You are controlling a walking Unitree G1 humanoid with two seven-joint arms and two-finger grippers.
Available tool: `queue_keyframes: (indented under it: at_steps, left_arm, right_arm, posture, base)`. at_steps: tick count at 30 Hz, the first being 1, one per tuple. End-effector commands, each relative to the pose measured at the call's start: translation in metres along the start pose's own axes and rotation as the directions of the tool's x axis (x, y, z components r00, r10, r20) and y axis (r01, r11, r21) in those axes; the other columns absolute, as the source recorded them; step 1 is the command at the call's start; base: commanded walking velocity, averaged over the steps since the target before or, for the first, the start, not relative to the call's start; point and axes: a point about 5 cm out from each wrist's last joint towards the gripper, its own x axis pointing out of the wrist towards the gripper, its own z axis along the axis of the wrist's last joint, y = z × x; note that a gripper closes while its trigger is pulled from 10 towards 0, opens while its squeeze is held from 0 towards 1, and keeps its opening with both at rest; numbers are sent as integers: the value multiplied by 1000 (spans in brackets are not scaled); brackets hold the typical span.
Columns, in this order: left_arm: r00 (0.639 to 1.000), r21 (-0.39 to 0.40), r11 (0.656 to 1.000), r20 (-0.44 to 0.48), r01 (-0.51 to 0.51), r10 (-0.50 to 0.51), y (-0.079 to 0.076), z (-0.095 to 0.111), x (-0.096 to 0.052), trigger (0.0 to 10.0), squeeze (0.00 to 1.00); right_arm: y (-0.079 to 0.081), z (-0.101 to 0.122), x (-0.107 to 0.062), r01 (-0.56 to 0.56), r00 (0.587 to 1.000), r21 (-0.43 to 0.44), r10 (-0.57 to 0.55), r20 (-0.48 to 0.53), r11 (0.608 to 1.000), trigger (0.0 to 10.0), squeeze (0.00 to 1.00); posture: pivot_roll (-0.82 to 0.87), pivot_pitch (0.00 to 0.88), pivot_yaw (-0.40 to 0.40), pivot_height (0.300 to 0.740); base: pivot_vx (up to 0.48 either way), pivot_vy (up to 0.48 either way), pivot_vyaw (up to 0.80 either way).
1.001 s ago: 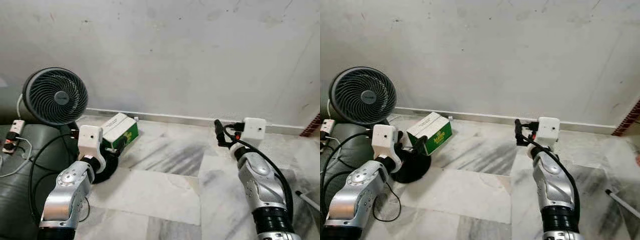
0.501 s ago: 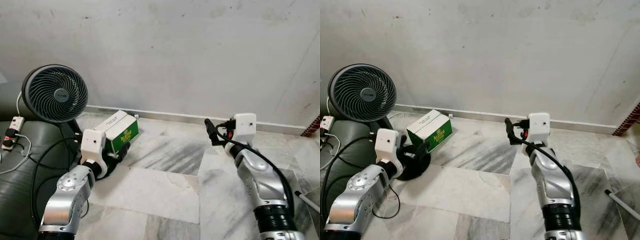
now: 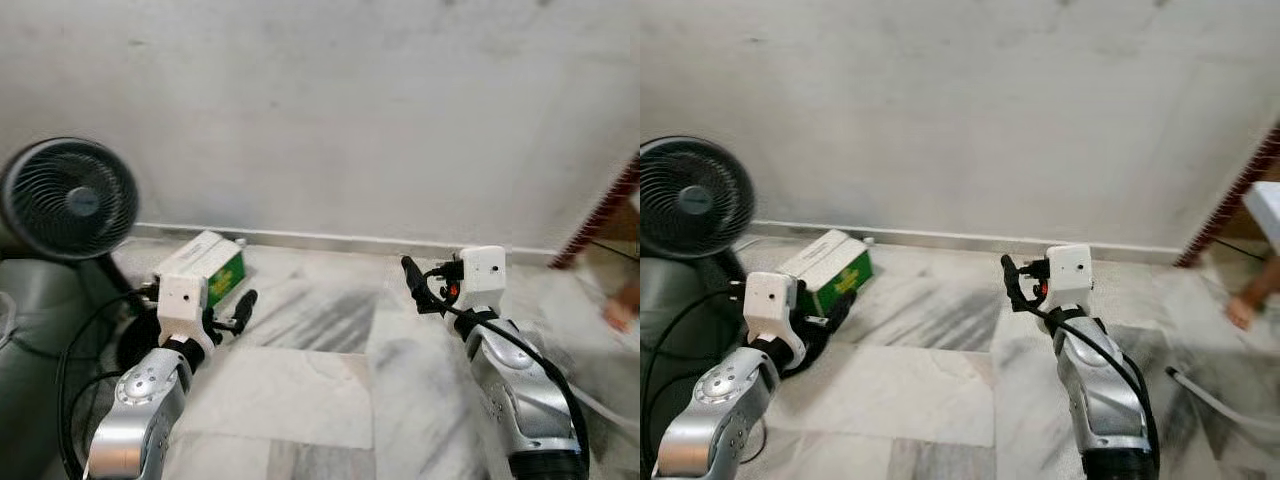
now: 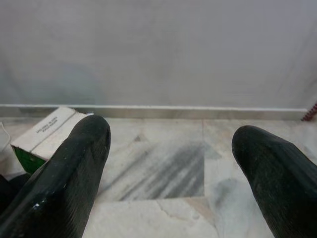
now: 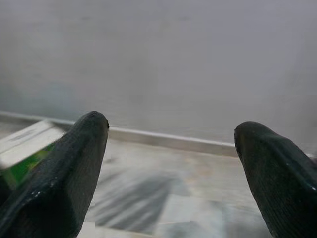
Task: Hang keys on a hook
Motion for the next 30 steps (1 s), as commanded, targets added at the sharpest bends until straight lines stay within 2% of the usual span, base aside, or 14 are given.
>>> queue_keyframes:
  at_steps: [1, 2, 7, 10, 18, 30]
  left_arm:
    - [998, -20, 998, 3, -67, 67, 11, -1, -5, 10000, 0]
    - [996, -25, 996, -3, -86, 86, 15, -3, -7, 10000, 0]
    - [999, -4, 999, 4, -52, 52, 14, 0, -6, 10000, 0]
    - [1000, -4, 1000, 27, -14, 14, 8, 9, 1, 10000, 0]
    - [1000, -36, 999, 26, 15, -14, 1, 8, 0, 10000, 0]
    - [1000, -32, 999, 23, 8, -8, 6, 11, 2, 10000, 0]
  right_arm:
    - [-2, 3, -2, 36, 999, 12, -36, 5, 999, 10000, 0]
    - [-3, 3, -2, 53, 999, 24, -53, -1, 998, 10000, 0]
    - [-4, 4, 0, 50, 999, 20, -50, 0, 999, 10000, 0]
    - [-3, 9, 5, 56, 998, 27, -56, 18, 998, 10000, 0]
    - [-1, 8, 1, 80, 997, 57, -80, 9, 995, 10000, 0]
    - [1, 6, 1, 76, 997, 69, -76, -4, 995, 10000, 0]
  posture:
    - [34, 40, 1, 740]
    - [36, 44, -2, 740]
    - [40, 52, -2, 740]
    - [43, 60, 3, 740]
    - [38, 72, 10, 740]
    - [41, 81, 8, 740]
  base:
    - [0, 0, -800]
    - [0, 0, -800]
    - [0, 0, -800]
    - [0, 0, -800]
    - [0, 0, -798]
    - [0, 0, -788]
